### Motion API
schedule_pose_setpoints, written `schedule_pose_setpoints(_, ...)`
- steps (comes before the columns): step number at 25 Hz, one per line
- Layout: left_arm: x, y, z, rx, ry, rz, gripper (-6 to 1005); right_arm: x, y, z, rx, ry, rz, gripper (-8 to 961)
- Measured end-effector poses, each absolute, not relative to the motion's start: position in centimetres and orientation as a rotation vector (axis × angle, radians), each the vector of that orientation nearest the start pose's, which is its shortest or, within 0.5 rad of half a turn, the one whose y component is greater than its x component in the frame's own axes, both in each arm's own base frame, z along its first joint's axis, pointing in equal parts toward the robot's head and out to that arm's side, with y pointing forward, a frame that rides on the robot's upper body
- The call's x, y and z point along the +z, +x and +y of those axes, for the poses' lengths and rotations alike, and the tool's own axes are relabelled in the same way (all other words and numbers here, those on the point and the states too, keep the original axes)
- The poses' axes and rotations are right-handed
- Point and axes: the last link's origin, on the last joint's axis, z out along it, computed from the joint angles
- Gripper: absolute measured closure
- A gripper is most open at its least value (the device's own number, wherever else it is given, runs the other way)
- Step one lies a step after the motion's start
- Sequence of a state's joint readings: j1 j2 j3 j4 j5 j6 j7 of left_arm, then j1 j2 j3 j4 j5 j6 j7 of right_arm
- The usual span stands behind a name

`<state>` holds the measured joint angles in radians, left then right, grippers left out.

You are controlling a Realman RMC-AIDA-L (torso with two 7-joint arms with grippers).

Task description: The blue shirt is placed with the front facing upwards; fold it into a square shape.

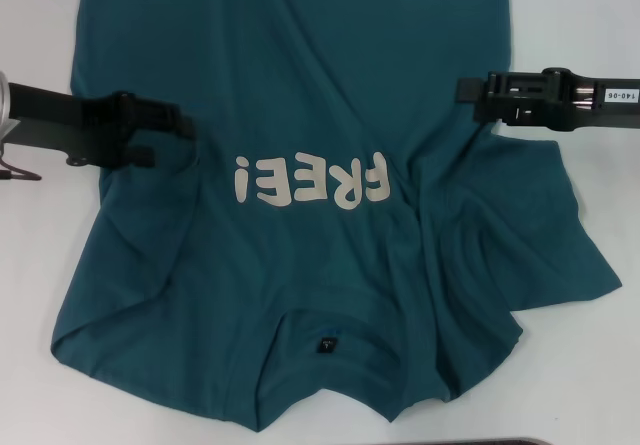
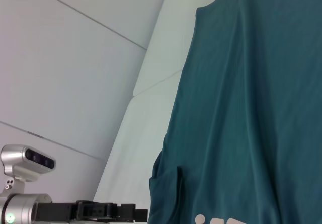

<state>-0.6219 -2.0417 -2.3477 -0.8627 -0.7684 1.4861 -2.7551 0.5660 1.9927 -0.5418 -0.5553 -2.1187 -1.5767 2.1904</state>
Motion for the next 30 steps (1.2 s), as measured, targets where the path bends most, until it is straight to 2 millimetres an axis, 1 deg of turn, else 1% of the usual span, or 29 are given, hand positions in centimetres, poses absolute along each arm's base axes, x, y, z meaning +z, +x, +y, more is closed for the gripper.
schedule_pose_setpoints(3,2.8,-26.6,36.5,-0.213,-2.081,-2.018,232,2.5,28.8,33.4,0.796,-2.319,1.824,166)
schedule_pose_setpoints(8,3.9,-28.2,36.0,-0.194,-2.039,-2.014,233,2.5,29.0,33.3,0.794,-2.314,1.83,169)
schedule_pose_setpoints(13,4.0,-29.3,35.1,-0.151,-2.023,-2.027,232,2.5,29.0,33.3,0.795,-2.312,1.83,172)
schedule_pose_setpoints(15,3.8,-29.5,34.8,-0.136,-2.029,-2.032,232,2.5,29.0,33.3,0.795,-2.313,1.83,173)
schedule_pose_setpoints(18,3.5,-29.2,34.4,-0.12,-2.064,-2.04,231,2.5,29.0,33.3,0.796,-2.313,1.829,175)
schedule_pose_setpoints(24,3.3,-27.7,33.8,-0.142,-2.158,-2.067,231,2.5,29.0,33.3,0.799,-2.311,1.83,178)
schedule_pose_setpoints(30,3.0,-26.8,33.1,-0.129,-2.234,-2.08,231,2.5,29.0,33.3,0.8,-2.312,1.829,182)
